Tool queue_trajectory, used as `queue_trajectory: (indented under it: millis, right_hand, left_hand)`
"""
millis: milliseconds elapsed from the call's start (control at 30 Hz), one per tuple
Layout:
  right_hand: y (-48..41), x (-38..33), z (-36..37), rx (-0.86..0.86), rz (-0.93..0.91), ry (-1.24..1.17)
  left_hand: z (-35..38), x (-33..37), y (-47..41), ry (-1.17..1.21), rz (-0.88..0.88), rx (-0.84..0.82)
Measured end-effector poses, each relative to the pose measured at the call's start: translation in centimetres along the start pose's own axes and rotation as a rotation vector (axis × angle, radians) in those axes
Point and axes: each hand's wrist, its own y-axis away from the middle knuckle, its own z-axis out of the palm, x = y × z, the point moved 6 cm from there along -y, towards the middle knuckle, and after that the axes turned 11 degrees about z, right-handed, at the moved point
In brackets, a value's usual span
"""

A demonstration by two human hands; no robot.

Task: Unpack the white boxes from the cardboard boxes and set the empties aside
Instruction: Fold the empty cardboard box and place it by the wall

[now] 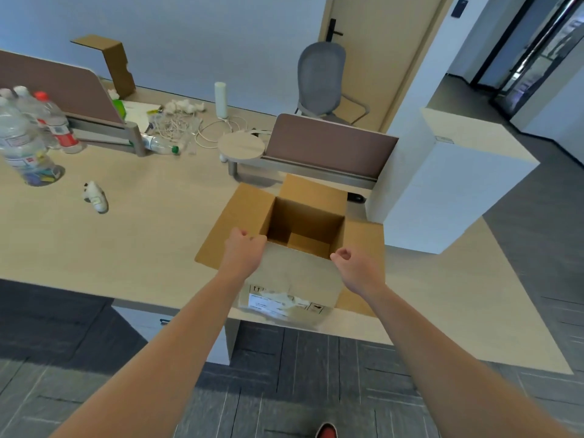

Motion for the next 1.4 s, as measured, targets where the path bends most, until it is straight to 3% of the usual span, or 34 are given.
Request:
queue_trajectory:
  millis: [300,467,733,900,1033,1233,1400]
  right_hand:
    - [-8.1,0.2,-0.8,-0.034,-0.081,-0.022]
    - [-14.9,-0.2,-0.9,-0.093,-0.173,0.036]
    - [-23.9,-0.6,-0.9,-0.125,-0.230,0.060]
    - [-27.7,-1.6,-0.2,-0.127,-0.204,0.068]
    - [-29.7,-2.3,0.3,-0.180,-0.076,0.016]
    - [-31.3,-3.4,-1.2,-0.118,0.065,-0.079]
    - [-31.3,-4.3,-2.9,-0.061,-0.003,-0.049]
  left_hand:
    - [5.3,0.3,-4.3,-0.273,-0.006,-0.083]
    - [9.3,-1.0,-6.5,-0.450,-0.112,-0.160]
    - [11.9,0.2,-9.3,-0.626,-0.199,0.015]
    - [12.9,1.5,-10.3,-0.634,-0.202,0.067]
    - [13.4,1.9,-11.1,-0.616,-0.191,0.097]
    - [13.0,2.4,-11.0,-0.602,-0.175,0.129]
    - [12.5,2.2,-10.4,-0.617,-0.188,0.115]
